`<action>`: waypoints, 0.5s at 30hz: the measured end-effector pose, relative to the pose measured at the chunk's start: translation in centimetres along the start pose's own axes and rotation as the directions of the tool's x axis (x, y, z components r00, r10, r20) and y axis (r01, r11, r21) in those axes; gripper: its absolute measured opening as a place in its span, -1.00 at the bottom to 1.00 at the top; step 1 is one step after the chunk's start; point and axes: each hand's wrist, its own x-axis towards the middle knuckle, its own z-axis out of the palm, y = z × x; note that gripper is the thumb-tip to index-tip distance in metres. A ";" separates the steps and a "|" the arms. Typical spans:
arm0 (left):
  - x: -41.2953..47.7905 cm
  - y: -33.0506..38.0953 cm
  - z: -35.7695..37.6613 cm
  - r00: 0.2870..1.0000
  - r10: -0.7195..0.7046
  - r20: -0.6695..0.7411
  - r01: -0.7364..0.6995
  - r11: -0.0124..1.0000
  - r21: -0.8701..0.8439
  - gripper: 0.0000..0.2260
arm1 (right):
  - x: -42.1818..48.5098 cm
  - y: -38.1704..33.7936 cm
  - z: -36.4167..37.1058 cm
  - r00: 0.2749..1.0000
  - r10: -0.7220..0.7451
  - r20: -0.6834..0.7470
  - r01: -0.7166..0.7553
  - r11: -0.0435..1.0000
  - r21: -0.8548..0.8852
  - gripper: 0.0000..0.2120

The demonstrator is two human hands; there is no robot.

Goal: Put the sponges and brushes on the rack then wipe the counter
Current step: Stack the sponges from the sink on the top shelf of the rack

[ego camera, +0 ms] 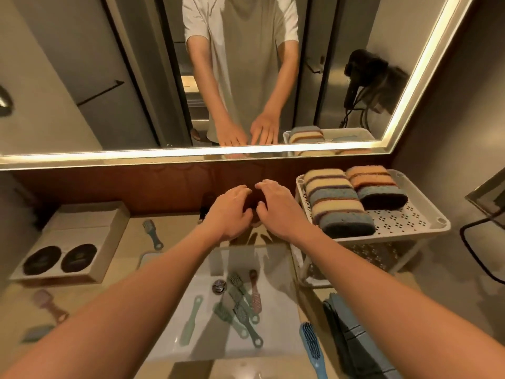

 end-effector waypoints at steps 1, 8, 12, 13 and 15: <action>-0.1 -0.3 0.3 0.999 0.032 0.006 -0.032 0.999 0.018 -0.50 | -0.1 0.0 0.5 1.000 0.000 0.011 0.001 1.000 -0.007 -0.52; 0.0 -2.8 1.9 0.998 -0.021 0.051 0.017 0.997 0.071 -0.45 | -0.1 1.2 3.1 0.995 0.064 0.081 -0.059 0.996 -0.067 -0.53; 0.2 -3.6 3.0 0.995 -0.054 0.087 0.049 0.997 0.051 -0.43 | -0.1 2.1 4.4 0.986 0.102 0.132 -0.094 0.993 -0.066 -0.50; 0.1 -3.9 3.2 0.994 -0.049 0.096 0.044 0.998 0.051 -0.43 | 0.0 2.2 4.9 0.984 0.106 0.145 -0.099 0.994 -0.055 -0.49; 0.0 -4.4 3.7 0.992 -0.054 0.111 0.049 0.997 0.052 -0.42 | 0.2 2.5 5.9 0.981 0.126 0.147 -0.120 0.992 -0.047 -0.49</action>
